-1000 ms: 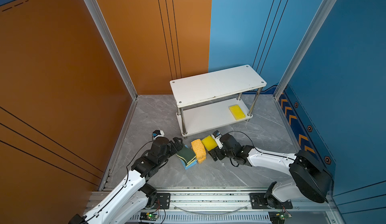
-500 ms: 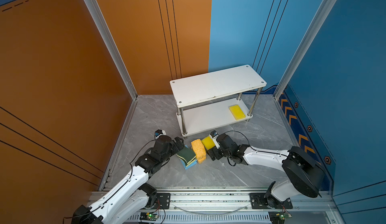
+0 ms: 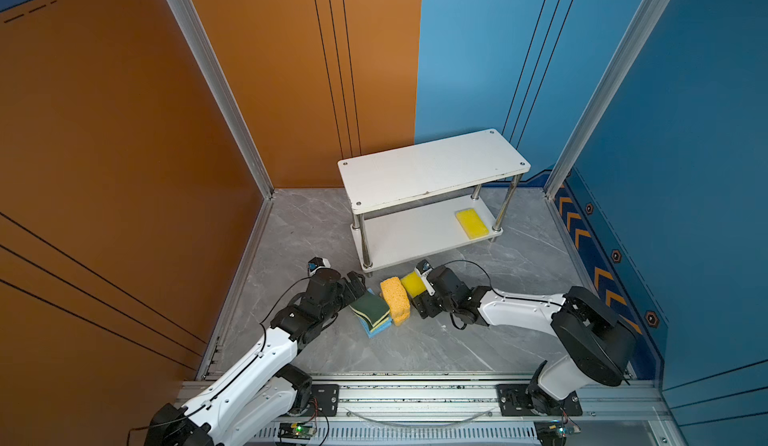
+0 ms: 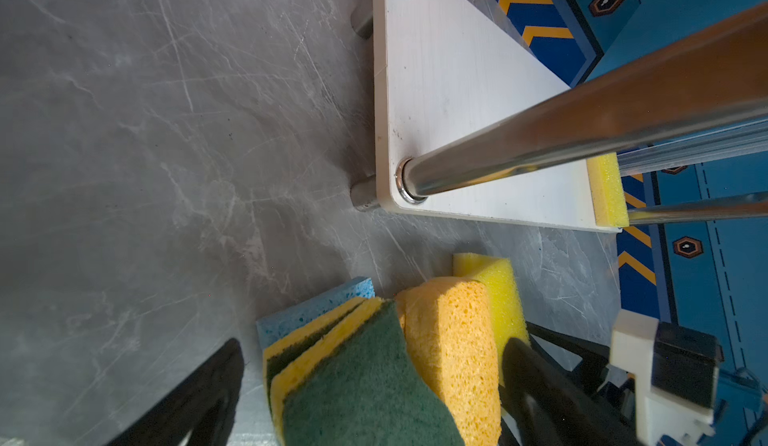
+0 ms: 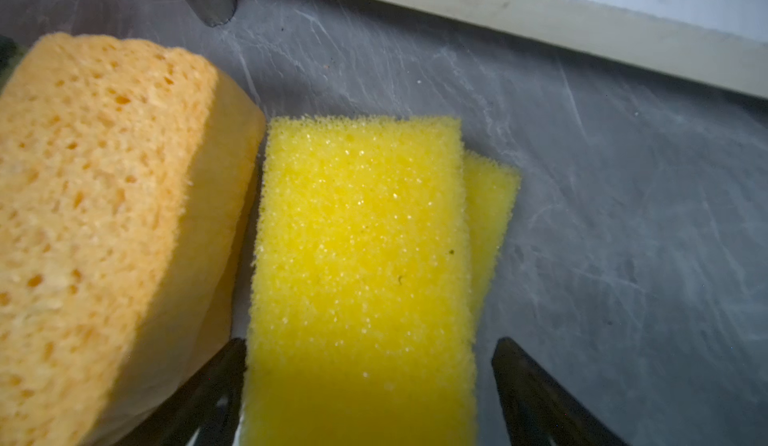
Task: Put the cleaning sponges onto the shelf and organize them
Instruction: 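Lower the right gripper onto the nearer yellow foam sponge and close it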
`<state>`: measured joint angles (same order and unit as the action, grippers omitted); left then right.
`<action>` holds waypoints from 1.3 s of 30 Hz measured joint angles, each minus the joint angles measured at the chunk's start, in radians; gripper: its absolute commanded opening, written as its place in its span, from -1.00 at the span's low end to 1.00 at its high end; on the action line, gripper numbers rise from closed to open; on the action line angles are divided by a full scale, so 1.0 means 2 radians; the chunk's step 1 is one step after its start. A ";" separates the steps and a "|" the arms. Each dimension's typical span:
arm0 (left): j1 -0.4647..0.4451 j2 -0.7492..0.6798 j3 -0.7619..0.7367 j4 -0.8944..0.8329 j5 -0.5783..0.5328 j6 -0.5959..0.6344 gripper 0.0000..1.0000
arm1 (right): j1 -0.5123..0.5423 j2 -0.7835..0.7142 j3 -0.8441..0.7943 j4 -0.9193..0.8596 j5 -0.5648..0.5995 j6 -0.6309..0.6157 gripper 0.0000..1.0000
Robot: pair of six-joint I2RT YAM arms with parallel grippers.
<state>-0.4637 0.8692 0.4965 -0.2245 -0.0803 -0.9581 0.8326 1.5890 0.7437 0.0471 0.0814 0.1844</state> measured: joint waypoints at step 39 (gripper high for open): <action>0.003 0.022 -0.017 0.052 0.021 0.000 0.95 | -0.081 -0.104 0.000 -0.025 -0.056 0.000 0.39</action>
<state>-0.4568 0.9127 0.4618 -0.1196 -0.0391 -0.9588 0.6704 1.3808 0.7429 -0.0029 -0.0299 0.1841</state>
